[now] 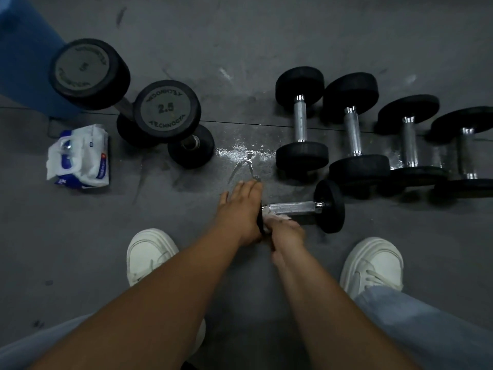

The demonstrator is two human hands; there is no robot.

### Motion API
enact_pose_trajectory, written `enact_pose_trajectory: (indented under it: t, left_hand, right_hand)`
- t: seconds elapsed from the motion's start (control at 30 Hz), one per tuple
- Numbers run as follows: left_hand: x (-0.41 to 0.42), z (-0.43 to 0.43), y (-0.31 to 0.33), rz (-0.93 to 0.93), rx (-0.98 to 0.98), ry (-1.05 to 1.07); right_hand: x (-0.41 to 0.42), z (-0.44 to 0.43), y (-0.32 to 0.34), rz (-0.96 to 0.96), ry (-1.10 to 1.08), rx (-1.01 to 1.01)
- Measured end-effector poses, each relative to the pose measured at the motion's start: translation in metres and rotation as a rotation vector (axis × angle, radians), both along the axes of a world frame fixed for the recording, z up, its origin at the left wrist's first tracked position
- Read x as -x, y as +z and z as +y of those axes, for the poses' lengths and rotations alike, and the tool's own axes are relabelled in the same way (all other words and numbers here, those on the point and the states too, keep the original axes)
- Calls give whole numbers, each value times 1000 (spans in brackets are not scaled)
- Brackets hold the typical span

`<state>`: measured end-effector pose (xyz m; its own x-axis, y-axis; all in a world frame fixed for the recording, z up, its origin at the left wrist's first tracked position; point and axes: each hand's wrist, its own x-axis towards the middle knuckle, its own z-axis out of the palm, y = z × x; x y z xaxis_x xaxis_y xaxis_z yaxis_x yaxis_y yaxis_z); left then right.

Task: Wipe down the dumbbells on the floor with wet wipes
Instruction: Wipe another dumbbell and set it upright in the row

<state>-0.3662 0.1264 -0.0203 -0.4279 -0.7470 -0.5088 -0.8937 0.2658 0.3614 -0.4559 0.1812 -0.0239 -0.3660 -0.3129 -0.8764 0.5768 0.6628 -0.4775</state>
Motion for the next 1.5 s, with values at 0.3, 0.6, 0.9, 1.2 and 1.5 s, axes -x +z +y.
enact_pose_trajectory:
  t: [0.3,0.6,0.9,1.2,1.5]
  left_hand:
    - [0,-10,6,-24,-55,-24]
    - [0,-10,9,-65,-55,-48]
    - [0,-7,7,-37,-35,-33]
    - [-1,-8,6,-19,-37,-36]
    - [0,-3,5,-16,-19,-20]
  right_hand:
    - [17,24,-14,1161,1304,247]
    - [28,16,-13,1290,1648,118]
    - [30,1,-8,1260,1631,147]
    - [-5,19,-19,-104,-3,21]
    - [-10,-6,7,-393,-384,-16]
